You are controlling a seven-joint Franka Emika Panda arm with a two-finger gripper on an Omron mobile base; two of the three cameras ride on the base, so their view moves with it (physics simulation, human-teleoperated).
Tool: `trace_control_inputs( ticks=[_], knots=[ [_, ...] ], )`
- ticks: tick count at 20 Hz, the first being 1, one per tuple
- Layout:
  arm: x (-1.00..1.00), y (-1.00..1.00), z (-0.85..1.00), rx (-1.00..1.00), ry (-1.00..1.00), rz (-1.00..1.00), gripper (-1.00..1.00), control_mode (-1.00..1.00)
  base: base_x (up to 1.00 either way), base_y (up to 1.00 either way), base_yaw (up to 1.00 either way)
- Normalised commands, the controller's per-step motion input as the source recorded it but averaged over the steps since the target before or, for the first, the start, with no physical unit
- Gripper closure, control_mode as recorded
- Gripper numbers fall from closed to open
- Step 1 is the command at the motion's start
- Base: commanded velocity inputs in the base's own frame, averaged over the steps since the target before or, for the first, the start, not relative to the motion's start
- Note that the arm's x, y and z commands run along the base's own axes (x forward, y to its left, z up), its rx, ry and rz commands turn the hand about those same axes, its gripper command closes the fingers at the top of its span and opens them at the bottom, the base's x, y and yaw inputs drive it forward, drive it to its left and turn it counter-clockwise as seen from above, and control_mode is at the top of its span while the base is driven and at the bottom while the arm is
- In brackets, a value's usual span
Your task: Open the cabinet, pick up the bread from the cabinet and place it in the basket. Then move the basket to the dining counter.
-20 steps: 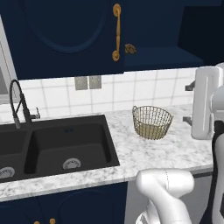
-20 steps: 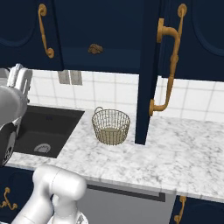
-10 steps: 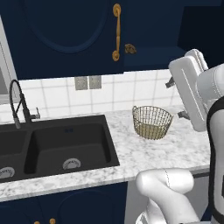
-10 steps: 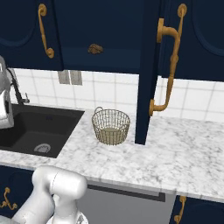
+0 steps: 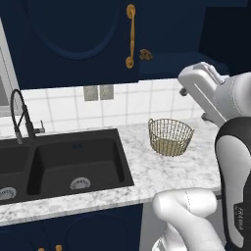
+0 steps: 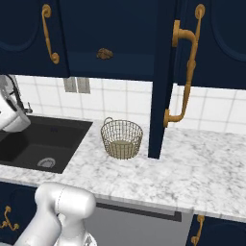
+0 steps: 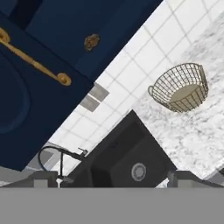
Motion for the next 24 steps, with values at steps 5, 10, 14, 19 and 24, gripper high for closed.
trace_control_inputs(
  ticks=[5, 10, 14, 19, 24],
  knots=[
    [0.05, 0.00, 0.32, -0.31, -0.02, 0.13, -1.00, -1.00, 0.00, 0.00, 0.00],
    [0.28, 0.03, 0.28, -0.25, 0.03, 0.13, -1.00, -1.00, 0.00, 0.00, 0.00],
    [0.39, 0.00, 0.00, -0.21, -0.11, 0.11, -1.00, -1.00, 0.00, 0.00, 0.00],
    [0.48, 0.00, 0.22, -0.13, -0.10, 0.02, -1.00, -1.00, 0.00, 0.00, 0.00],
    [0.49, 0.00, 0.32, -0.07, -0.04, 0.00, -1.00, -1.00, 0.00, 0.00, 0.00]
  ],
)
